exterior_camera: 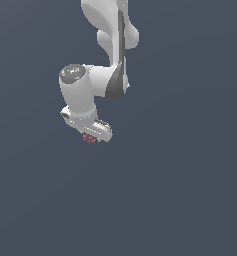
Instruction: Pick up the object and move it to a goal position.
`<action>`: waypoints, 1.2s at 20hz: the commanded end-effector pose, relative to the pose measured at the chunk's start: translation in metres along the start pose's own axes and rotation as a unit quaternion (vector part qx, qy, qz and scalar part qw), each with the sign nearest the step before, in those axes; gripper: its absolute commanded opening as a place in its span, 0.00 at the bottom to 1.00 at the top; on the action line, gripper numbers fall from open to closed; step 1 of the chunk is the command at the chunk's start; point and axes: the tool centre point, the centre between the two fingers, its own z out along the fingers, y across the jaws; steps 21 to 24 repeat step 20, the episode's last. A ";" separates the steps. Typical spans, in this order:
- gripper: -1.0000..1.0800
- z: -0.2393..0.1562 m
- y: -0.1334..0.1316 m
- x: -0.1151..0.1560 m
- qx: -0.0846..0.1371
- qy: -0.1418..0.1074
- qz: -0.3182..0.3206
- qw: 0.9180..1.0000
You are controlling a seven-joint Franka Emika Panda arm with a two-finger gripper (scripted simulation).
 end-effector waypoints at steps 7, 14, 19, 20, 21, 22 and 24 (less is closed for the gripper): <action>0.00 -0.071 0.065 -0.006 0.000 0.000 0.000 1.000; 0.00 -0.109 0.099 -0.007 0.000 0.000 0.000 1.000; 0.00 -0.117 0.106 -0.005 -0.001 0.000 0.000 1.000; 0.00 -0.117 0.106 -0.005 -0.001 0.000 0.000 1.000; 0.00 -0.117 0.106 -0.005 -0.001 0.000 0.000 1.000; 0.00 -0.117 0.106 -0.005 -0.001 0.000 0.000 1.000; 0.00 -0.117 0.106 -0.005 -0.001 0.000 0.000 1.000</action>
